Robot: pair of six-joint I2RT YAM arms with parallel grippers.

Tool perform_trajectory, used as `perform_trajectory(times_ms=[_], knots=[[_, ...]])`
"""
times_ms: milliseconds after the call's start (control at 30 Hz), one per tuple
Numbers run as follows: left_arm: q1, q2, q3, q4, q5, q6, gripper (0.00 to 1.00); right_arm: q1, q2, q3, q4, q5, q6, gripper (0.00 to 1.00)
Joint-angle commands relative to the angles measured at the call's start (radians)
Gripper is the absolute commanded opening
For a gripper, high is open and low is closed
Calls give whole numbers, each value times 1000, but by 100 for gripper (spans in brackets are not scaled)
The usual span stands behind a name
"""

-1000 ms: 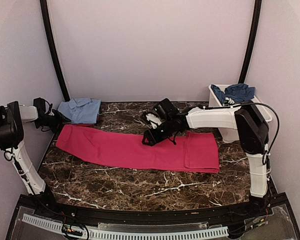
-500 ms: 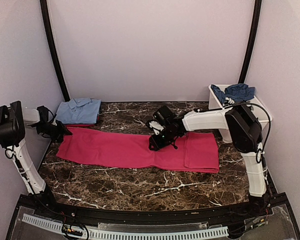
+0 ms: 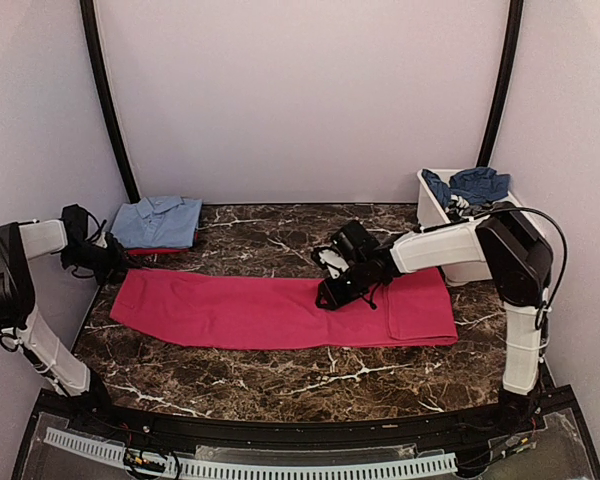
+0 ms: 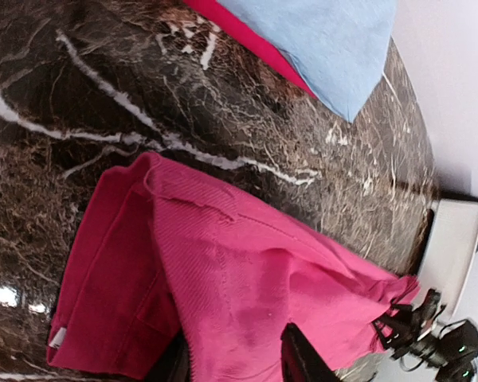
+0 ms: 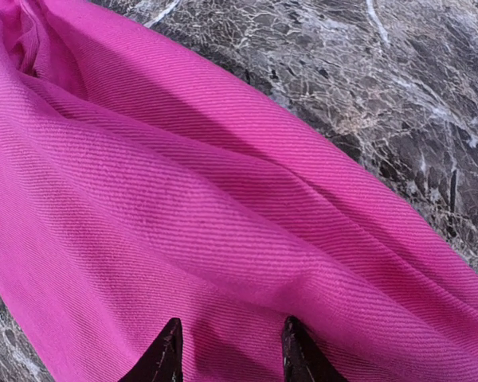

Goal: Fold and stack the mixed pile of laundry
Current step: Smooth out the 1/3-rectangle-folded trousers at the center of the board.

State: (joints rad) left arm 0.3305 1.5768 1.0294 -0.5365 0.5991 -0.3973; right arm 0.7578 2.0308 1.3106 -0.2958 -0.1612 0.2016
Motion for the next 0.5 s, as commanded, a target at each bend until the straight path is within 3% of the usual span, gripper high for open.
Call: perform_trajectory(times_ms=[0,133,300,333,467], knots=[[5,44,-12,-16,13,29,42,-30,48,-102,-168,8,21,40],[-2,129,-23,0,14,36,51,-43,30,-117,-167,3,16,39],[-29,152,-29,-52,-104,36,53,-61,-1,-119,-175,9,6,40],[-39,152,-32,-64,-117,38,51,-67,-5,-119,-176,7,4,40],[-46,99,-32,-71,-100,43,18,-76,13,-113,-182,20,-8,39]])
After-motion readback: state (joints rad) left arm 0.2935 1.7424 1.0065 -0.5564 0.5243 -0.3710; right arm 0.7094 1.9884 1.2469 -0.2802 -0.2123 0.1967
